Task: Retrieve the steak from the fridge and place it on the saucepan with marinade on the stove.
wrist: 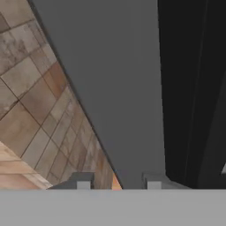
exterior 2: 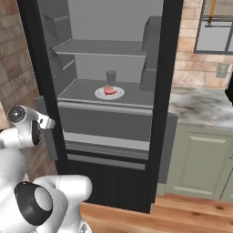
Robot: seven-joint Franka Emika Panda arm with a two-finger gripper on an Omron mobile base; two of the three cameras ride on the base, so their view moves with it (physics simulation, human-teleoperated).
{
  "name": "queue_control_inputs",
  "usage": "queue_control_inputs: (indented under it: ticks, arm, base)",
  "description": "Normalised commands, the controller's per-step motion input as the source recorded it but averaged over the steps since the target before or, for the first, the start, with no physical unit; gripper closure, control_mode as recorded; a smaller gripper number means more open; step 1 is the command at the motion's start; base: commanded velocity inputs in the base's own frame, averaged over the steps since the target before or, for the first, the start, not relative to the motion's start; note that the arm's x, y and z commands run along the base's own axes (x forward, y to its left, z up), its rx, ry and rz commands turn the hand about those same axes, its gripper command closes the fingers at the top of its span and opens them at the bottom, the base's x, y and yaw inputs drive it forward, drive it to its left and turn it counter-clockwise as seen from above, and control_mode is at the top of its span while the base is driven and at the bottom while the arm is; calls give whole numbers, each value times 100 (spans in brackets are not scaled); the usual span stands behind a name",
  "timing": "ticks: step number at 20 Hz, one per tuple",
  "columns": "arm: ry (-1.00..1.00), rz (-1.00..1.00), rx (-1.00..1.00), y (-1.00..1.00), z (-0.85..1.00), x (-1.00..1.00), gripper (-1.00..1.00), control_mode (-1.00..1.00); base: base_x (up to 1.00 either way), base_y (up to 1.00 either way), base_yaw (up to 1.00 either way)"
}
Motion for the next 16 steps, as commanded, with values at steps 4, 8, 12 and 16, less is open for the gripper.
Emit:
queue_control_inputs:
  ticks: [4,8,12,16]
  arm:
    - [0,1,-1,0,14,-97,-100,-100]
    - [0,0,-4,-1,33,-93,-100,-100]
    - [0,0,-1,-42,43,-72,-100,-100]
    - [0,0,0,-76,36,-61,-100,-100]
  base:
    - [0,0,0]
    - [0,0,0]
    - [0,0,0]
    - [0,0,0]
